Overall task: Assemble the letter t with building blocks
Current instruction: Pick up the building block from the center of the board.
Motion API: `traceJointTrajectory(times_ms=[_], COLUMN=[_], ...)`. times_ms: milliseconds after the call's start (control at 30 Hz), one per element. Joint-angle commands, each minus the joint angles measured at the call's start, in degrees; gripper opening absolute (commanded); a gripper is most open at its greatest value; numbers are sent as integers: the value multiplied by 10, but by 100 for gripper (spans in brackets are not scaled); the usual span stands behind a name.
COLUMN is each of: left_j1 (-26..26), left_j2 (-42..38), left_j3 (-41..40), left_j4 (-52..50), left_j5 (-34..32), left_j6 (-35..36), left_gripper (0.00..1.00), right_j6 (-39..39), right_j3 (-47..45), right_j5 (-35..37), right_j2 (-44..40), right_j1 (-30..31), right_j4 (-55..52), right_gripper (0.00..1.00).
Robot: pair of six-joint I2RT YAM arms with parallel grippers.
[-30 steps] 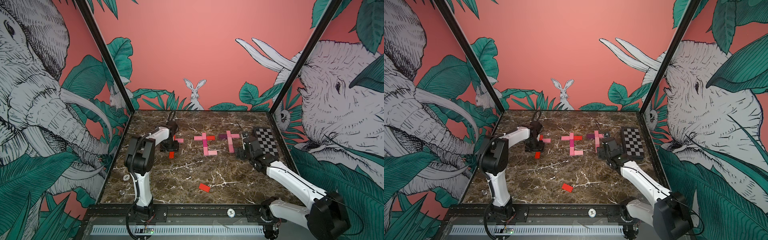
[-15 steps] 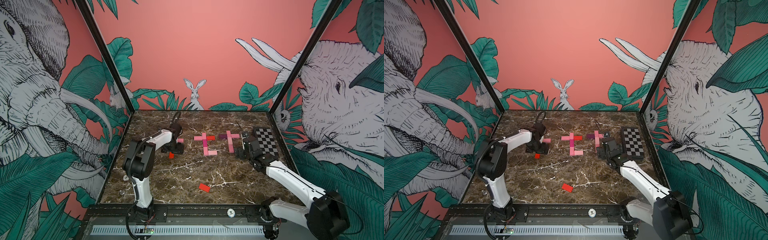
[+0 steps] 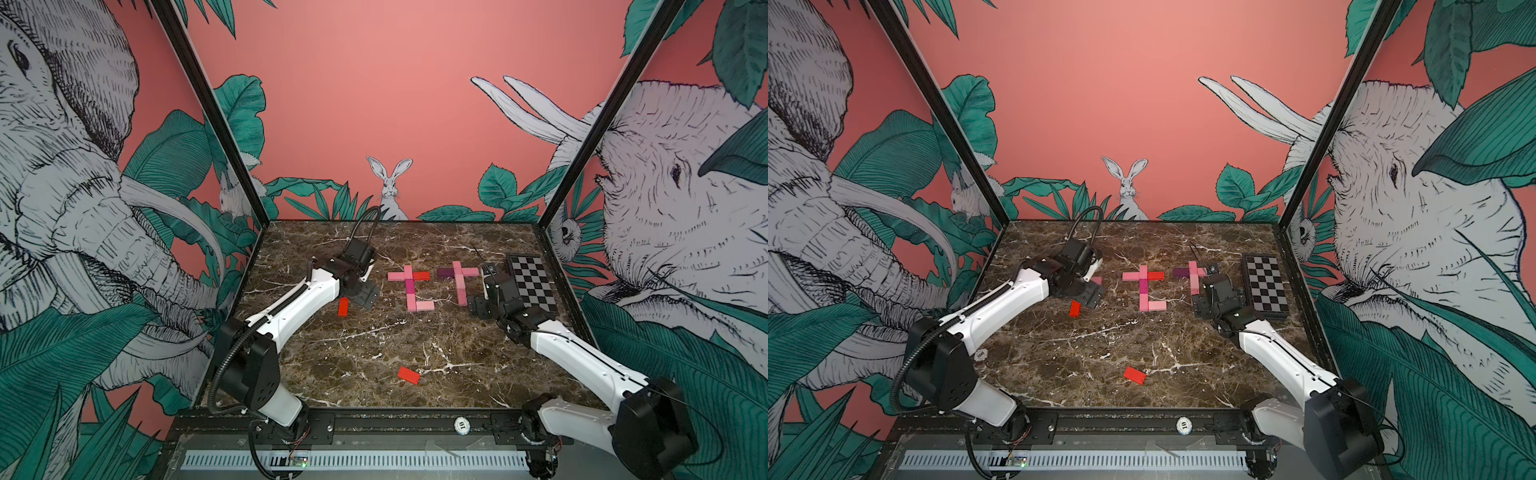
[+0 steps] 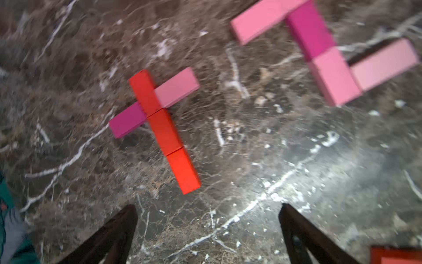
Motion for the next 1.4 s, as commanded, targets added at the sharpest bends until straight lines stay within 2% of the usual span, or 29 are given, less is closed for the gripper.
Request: traceJointTrajectory(times_ms=[0, 133, 267, 400, 533, 667, 967, 1367], left_j1=[-42, -113, -150, -188, -216, -241, -276, -298], left_j2=[-32, -68, -91, -82, -65, -43, 39, 87], left_j3=[-18, -58, -97, -117, -128, -138, -128, -141], left_j4=[-21, 2, 19, 14, 9, 44, 85, 100], left_j5=[37, 105, 171, 171, 210, 225, 229, 220], left_j6=[124, 242, 318, 376, 430, 451, 454, 457], left_gripper=[99, 99, 99, 98, 97, 96, 81, 76], right_j6=[-6, -6, -4, 10, 26, 35, 46, 50], right_j3=[4, 3, 2, -2, -11, -16, -30, -40], right_j5=[13, 20, 34, 72, 97, 110, 136, 143], right_j2=[-2, -8, -14, -18, -26, -33, -46, -58], right_j1=[-3, -4, -3, -4, -4, -4, -10, -17], right_j4=[6, 0, -10, -22, -30, -38, -52, -51], right_gripper=[98, 98, 98, 98, 98, 98, 99, 99])
